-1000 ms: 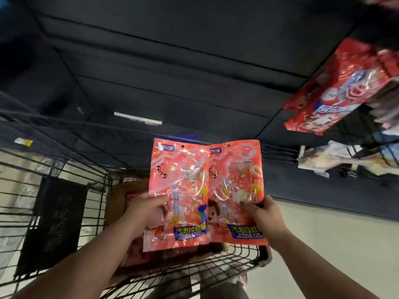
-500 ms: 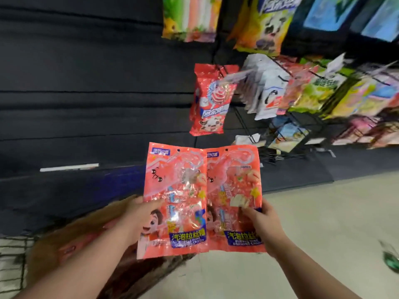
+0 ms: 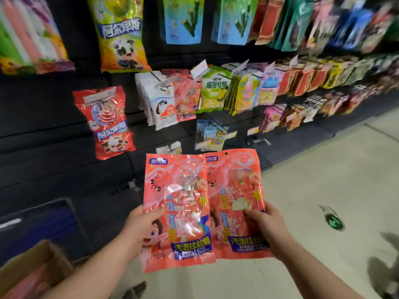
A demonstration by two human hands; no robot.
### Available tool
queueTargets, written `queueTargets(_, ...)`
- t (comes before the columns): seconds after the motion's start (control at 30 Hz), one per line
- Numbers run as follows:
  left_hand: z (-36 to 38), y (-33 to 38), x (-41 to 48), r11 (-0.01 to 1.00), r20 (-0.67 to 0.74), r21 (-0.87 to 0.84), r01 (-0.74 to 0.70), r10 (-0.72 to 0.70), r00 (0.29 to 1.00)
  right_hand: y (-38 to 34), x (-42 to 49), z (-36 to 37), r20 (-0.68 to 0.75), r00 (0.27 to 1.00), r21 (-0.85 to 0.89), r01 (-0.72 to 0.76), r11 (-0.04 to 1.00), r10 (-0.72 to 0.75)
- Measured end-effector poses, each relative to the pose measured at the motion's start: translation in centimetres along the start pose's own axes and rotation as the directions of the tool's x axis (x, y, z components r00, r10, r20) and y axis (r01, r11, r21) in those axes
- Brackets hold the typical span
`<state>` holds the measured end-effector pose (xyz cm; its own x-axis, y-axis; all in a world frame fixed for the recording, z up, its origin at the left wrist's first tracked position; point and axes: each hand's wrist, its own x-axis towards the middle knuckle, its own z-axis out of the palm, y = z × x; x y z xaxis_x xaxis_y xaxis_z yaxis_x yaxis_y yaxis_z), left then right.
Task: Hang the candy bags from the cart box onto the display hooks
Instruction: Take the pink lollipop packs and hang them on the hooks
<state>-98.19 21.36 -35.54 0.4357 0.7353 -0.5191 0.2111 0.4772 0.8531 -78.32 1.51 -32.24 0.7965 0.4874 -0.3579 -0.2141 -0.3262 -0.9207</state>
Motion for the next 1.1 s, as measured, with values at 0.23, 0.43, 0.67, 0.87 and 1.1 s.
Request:
queueTargets(0.23,5.5,2.2,0.4,0.999,0.048,0.001,-0.052,0.051,0.998,-1.5,2.4,-4.3,-0.013,0.999,0.049,0.037,0.998,-0.036)
queueTargets(0.43,7.9,4.7,3.6,0.995,0.050,0.035,-0.094,0.093,0.994,-3.5,6.7,-4.7,-0.001,0.999,0.075,0.047,0.996,-0.047)
queueTargets(0.67,12.3,8.0,10.7,0.995,0.047,-0.011,-0.096,0.096,0.994,-7.4,14.7,-5.2,-0.015,0.997,0.033,0.072,0.997,-0.071)
queueTargets(0.87,13.8,11.0,16.3,0.997,0.072,-0.023,-0.078,0.080,0.994,-10.2,21.8,-4.2,0.023,0.995,-0.013,0.097,0.995,-0.096)
queueTargets(1.1,13.6,12.6,19.4,0.996,0.013,-0.067,-0.055,0.056,0.998,-12.0,27.4,-1.8,0.100,0.989,-0.034,0.112,0.993,-0.108)
